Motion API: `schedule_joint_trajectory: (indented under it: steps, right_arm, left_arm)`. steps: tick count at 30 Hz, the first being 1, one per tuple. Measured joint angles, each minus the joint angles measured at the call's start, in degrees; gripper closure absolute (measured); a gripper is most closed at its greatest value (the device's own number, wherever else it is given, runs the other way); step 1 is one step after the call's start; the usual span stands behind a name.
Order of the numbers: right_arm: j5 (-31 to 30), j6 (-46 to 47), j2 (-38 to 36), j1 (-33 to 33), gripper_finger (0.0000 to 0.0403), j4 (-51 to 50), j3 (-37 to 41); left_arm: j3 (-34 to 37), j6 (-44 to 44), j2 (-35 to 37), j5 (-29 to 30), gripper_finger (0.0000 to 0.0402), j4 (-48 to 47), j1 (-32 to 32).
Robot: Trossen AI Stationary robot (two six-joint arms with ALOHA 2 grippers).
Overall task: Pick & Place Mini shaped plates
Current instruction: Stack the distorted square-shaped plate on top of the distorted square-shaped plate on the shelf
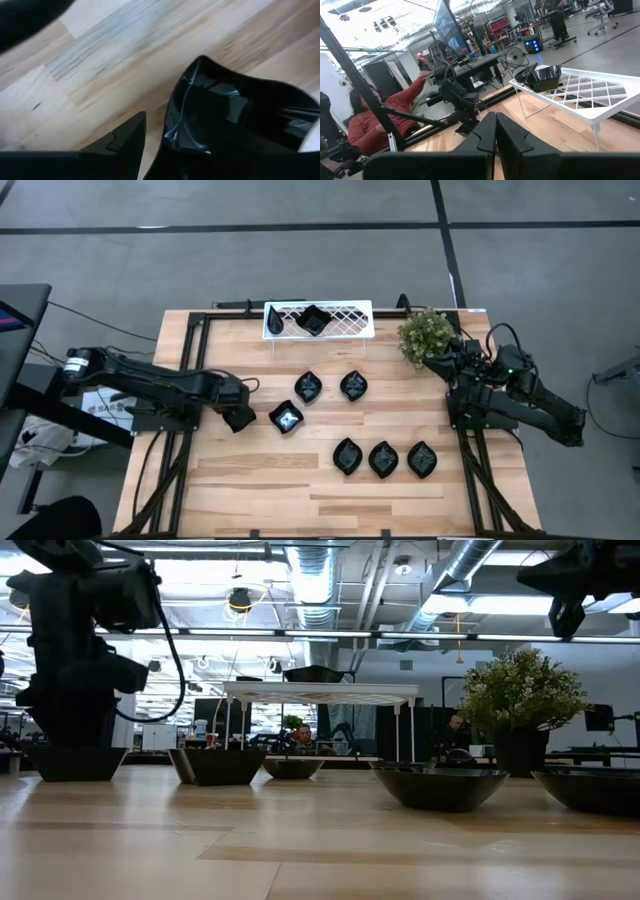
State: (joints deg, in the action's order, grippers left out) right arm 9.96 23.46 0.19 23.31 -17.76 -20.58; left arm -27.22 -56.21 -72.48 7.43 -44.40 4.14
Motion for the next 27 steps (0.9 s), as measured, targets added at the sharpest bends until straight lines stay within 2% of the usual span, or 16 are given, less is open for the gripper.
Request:
schedule_joint_trajectory:
  steps: [5,15,27]
  right_arm:
    - [0.0,0.0,0.0,0.0,0.0397,0.0,0.0]
    - [0.0,0.0,0.0,0.0,0.0397,0.0,0.0]
    - [0.0,0.0,0.0,0.0,0.0397,-0.2,0.0]
  left_arm:
    - [0.0,0.0,-2.6,-0.2,0.021,2.2,0.0]
    - [0.0,-0.2,-0.8,-0.2,0.0277,4.3,0.0]
    - [0.0,-0.2,-0.6,-0.2,0.0323,4.2,0.0]
